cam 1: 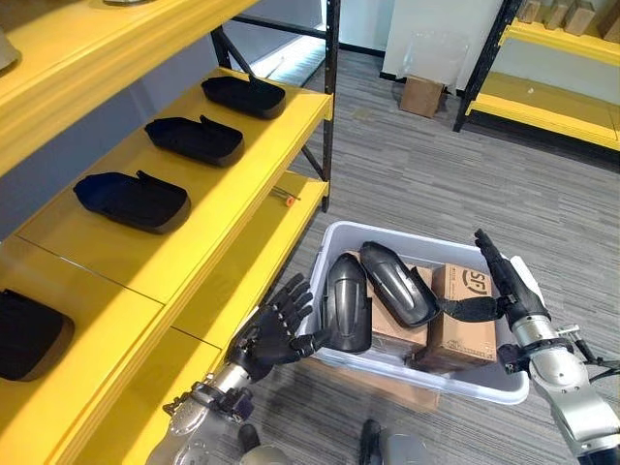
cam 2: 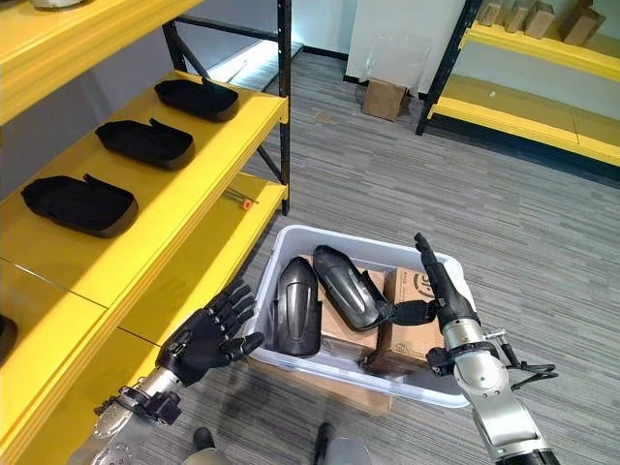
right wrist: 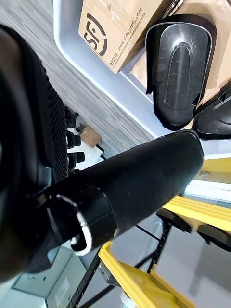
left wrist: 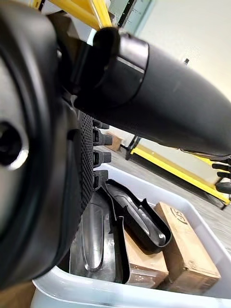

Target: Move parts from the plastic box to the shelf.

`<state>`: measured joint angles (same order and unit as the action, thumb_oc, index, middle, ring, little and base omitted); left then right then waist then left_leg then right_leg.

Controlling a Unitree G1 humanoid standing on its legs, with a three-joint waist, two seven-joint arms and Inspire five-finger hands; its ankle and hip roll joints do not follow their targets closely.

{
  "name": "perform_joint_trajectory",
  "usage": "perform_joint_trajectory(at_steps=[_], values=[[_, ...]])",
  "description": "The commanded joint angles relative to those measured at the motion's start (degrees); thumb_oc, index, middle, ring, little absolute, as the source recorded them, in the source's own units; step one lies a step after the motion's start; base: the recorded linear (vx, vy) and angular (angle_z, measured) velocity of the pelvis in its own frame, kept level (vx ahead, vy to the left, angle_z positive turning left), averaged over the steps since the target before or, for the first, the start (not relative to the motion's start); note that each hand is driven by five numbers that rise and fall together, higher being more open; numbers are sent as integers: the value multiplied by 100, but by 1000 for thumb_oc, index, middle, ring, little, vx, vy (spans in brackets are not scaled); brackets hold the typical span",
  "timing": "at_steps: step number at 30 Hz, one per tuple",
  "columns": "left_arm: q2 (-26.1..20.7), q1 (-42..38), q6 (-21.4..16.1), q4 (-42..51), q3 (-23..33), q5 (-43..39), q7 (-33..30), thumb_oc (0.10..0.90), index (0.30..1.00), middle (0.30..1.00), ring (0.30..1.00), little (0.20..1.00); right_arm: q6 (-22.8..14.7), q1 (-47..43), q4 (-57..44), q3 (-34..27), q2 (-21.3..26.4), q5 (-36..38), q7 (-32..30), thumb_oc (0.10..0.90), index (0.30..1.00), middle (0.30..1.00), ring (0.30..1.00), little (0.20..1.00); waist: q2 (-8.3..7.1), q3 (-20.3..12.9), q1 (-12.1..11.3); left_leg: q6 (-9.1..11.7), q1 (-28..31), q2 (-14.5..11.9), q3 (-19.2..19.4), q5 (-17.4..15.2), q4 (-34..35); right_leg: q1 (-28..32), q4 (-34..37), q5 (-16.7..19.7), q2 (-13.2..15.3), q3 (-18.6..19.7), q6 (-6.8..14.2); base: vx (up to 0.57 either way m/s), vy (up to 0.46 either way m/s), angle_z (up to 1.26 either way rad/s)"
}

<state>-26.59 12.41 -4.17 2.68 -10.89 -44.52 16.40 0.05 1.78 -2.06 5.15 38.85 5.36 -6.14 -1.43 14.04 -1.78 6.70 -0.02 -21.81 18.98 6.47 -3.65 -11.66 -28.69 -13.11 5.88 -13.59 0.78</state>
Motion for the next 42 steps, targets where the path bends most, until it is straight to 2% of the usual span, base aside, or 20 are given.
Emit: perform_joint_trajectory(at_steps=[1,3,4,7,10,11,12,13,16,17,18,19,21,25,26,30,34,37,39,42], values=[[-243,-319,-905,628,277,396,-257,900,1000,1000,1000,1000,-1103,-928,-555,-197,173,-235,-174,900,1000,1000,1000,1000,-58,-49,-23,217,-60,-679,-192,72,-512,699,512,106,12,-115,233,61,-394,8],[-221,-327,-1015,619,284,318,-185,900,1000,1000,1000,1000,-1208,-973,-724,-139,128,-239,-208,900,1000,1000,1000,1000,-20,-40,-27,342,-184,-889,-33,526,-591,793,607,112,-40,-282,173,49,-280,16],[-140,-425,-988,559,189,290,-73,900,1000,1000,1000,1000,-1153,-945,-848,-86,-7,-281,-222,900,1000,1000,1000,1000,-24,-6,88,504,-245,-950,466,664,-734,1024,806,110,17,-505,215,31,-238,24],[-101,-621,-846,523,30,336,-159,900,1000,1000,1000,1000,-1171,-919,-890,51,-145,-326,-157,900,1000,1000,1000,1000,27,26,199,558,-301,-862,982,691,-813,1299,1137,202,13,-771,224,96,-220,98],[-130,-570,-800,551,-44,357,-323,900,1000,1000,1000,1000,-1338,-886,-874,286,-158,-348,6,900,1000,1000,1000,1000,69,-23,103,385,-423,-375,933,376,-892,1436,1429,314,-25,-865,196,75,-87,64],[-163,-459,-752,633,-7,276,-339,900,1000,1000,1000,1000,-1310,-836,-907,367,-130,-234,127,900,1000,1000,1000,1000,78,-76,42,261,-484,29,903,163,-903,1535,1763,453,-21,-896,223,71,-31,8],[-166,-448,-748,642,-4,275,-340,900,1000,1000,1000,1000,-1309,-832,-909,369,-131,-231,130,900,1000,1000,1000,1000,74,-81,49,252,-481,40,903,155,-899,1545,1780,463,-16,-900,231,100,-14,-3],[-191,-323,-716,705,47,219,-350,900,1000,1000,1000,1000,-1333,-782,-911,394,-116,-234,166,900,1000,1000,1000,1000,75,-140,4,137,-497,367,932,-31,-842,1608,1998,594,17,-926,269,49,11,-1],[-192,-317,-714,710,49,219,-351,900,1000,1000,1000,1000,-1334,-780,-910,396,-117,-234,166,900,1000,1000,1000,1000,72,-144,7,132,-496,374,933,-32,-837,1611,2004,598,21,-928,273,69,17,0],[-173,-50,-634,815,197,133,-212,900,1000,1000,1000,1000,-1225,-714,-879,487,-242,63,261,900,1000,1000,1000,1000,105,-215,-278,-156,-452,1189,478,-493,-504,1637,2173,725,72,-836,353,217,80,-1],[-101,159,-599,855,320,192,-106,900,1000,1000,1000,1000,-1121,-652,-884,580,-375,336,316,900,1000,1000,1000,1000,104,-246,-474,-290,-446,1494,-12,-422,-249,1589,2231,843,31,-739,355,285,100,-25],[-49,226,-570,852,365,159,-15,900,1000,1000,1000,1000,-1029,-617,-866,620,-436,820,399,900,1000,1000,1000,1000,94,-261,-535,-325,-355,1590,-152,-455,-161,1609,2294,863,20,-697,364,167,73,-69],[-15,262,-527,862,379,121,53,900,1000,1000,1000,1000,-970,-588,-867,645,-546,1497,521,900,1000,1000,1000,1000,77,-293,-553,-354,-221,1654,-175,-477,-22,1640,2385,886,2,-681,382,132,74,-60],[29,39,-616,710,106,127,160,900,1000,1000,1000,1000,-972,-604,-1004,940,-926,1134,801,900,1000,1000,1000,1000,31,-408,-506,-413,-66,1742,-199,-539,193,1638,2476,892,-26,-609,404,123,140,9],[46,-126,-708,618,-66,110,198,900,1000,1000,1000,1000,-909,-689,-1125,1137,-945,692,795,900,1000,1000,1000,1000,10,-435,-487,-459,1,1783,-120,-626,190,1687,2473,847,-25,-647,408,111,189,3],[39,-251,-767,561,-262,8,128,900,1000,1000,1000,1000,-812,-897,-1123,1230,-793,434,737,900,1000,1000,1000,1000,-60,-460,-507,-545,47,1855,-71,-754,168,1697,2318,720,-92,-705,392,123,214,-1],[-4,-224,-803,487,-341,96,47,900,1000,1000,1000,1000,-588,-1008,-1158,1115,-638,521,696,900,1000,1000,1000,1000,-141,-387,-488,-692,109,1885,-29,-916,45,1425,1422,598,-143,-763,452,99,137,-7],[-36,-134,-776,383,-252,90,18,900,1000,1000,1000,1000,-581,-984,-1095,1018,-614,500,589,900,1000,1000,1000,1000,-160,-305,-545,-833,161,1893,-99,-1060,-87,1119,639,681,189,-845,609,86,40,-13],[-43,-128,-697,345,-171,74,145,900,1000,1000,1000,1000,-721,-929,-1030,956,-649,460,520,900,1000,1000,1000,1000,-174,-270,-600,-897,109,1867,-181,-1104,-214,1172,661,597,374,-834,625,53,-157,-15],[-72,-199,-803,216,-244,217,164,900,1000,1000,1000,1000,-977,-797,-984,815,-701,245,459,900,1000,1000,1000,1000,-171,-240,-489,-999,-51,1819,-395,-1198,-502,1192,874,737,678,-169,735,31,-195,4]])
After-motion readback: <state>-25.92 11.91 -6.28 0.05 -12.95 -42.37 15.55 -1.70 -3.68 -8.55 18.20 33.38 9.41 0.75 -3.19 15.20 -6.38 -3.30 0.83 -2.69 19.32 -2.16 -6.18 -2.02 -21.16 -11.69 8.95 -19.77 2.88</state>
